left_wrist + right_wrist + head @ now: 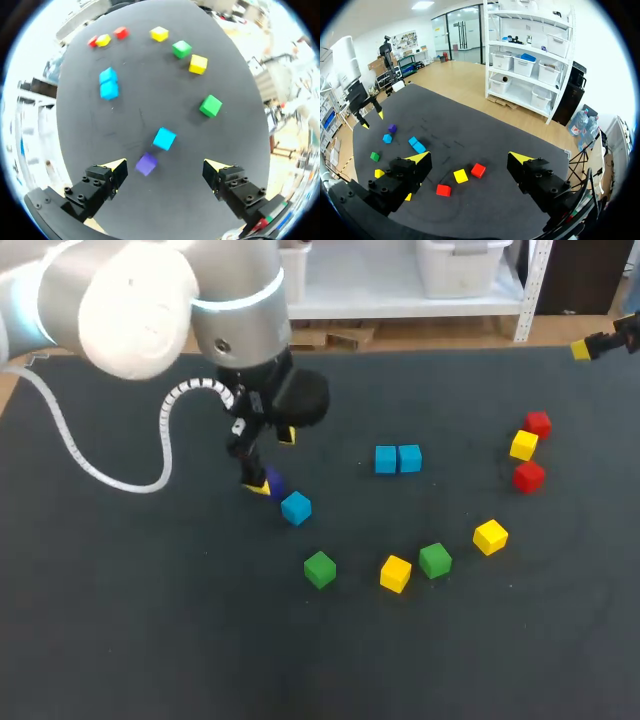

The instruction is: Place the blue cubes, place green cubes on the blue cubes, place the yellow cubes on the green cubes, then place the red cubes on the yellow cubes, and place purple cube on the red cubes.

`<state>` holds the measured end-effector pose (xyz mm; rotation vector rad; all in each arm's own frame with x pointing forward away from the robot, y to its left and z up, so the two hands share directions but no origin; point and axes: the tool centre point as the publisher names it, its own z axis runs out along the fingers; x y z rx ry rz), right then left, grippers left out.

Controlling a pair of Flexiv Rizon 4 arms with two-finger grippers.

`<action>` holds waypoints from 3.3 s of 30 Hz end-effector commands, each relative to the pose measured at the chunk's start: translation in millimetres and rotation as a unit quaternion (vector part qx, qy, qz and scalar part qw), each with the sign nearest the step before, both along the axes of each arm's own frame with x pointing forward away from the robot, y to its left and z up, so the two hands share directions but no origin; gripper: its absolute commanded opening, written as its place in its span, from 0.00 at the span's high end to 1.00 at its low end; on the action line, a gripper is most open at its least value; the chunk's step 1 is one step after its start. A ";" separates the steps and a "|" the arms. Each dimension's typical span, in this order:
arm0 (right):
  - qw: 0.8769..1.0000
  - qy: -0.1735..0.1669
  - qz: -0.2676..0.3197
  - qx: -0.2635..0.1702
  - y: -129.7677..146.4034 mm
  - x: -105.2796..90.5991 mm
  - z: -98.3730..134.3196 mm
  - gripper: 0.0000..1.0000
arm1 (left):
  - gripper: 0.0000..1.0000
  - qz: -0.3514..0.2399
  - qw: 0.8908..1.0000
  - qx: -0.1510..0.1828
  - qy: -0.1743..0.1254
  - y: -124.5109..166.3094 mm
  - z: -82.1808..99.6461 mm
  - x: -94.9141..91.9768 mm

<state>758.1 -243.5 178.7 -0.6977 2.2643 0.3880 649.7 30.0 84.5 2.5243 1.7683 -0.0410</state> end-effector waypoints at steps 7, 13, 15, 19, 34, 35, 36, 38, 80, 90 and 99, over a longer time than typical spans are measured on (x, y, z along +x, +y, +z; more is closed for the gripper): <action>1.000 0.000 -0.001 -0.001 0.1 0.2 -0.1 0.00 | 0.00 -0.110 0.993 0.031 0.023 -17.5 -32.8 2.1; 1.000 0.000 -0.001 -0.001 0.1 0.2 -0.1 0.00 | 0.00 -0.117 0.992 0.047 0.031 -22.9 -54.0 8.6; 1.000 0.000 -0.001 -0.001 0.1 0.2 -0.1 0.00 | 0.00 -0.118 0.991 0.047 0.030 -24.6 -58.1 10.9; 1.000 0.000 -0.001 -0.001 0.1 0.2 -0.1 0.00 | 0.00 -0.116 0.991 0.049 0.039 -27.0 -67.5 14.4; 1.000 0.000 -0.001 -0.001 0.1 0.2 -0.1 0.00 | 0.47 -0.135 0.987 0.076 0.053 -31.6 -88.3 10.1; 1.000 0.000 -0.001 -0.001 0.1 0.2 -0.1 0.00 | 0.57 -0.134 0.987 0.076 0.054 -30.7 -89.0 10.6; 1.000 0.000 -0.001 -0.001 0.1 0.2 -0.1 0.00 | 0.67 -0.133 0.987 0.077 0.054 -30.1 -89.7 10.7; 1.000 0.000 -0.001 -0.001 0.1 0.2 -0.1 0.00 | 0.84 -0.132 0.987 0.079 0.055 -29.5 -90.9 11.1; 1.000 0.000 -0.001 -0.001 0.1 0.2 -0.1 0.00 | 1.00 0.095 0.975 0.173 0.101 -101.7 -69.3 82.8; 1.000 0.000 -0.001 -0.001 0.1 0.2 -0.1 0.00 | 1.00 0.137 0.973 0.140 0.121 -107.2 -71.0 88.7; 1.000 0.000 -0.001 -0.001 0.1 0.2 -0.1 0.00 | 1.00 0.143 0.974 0.124 0.121 -108.2 -73.8 82.5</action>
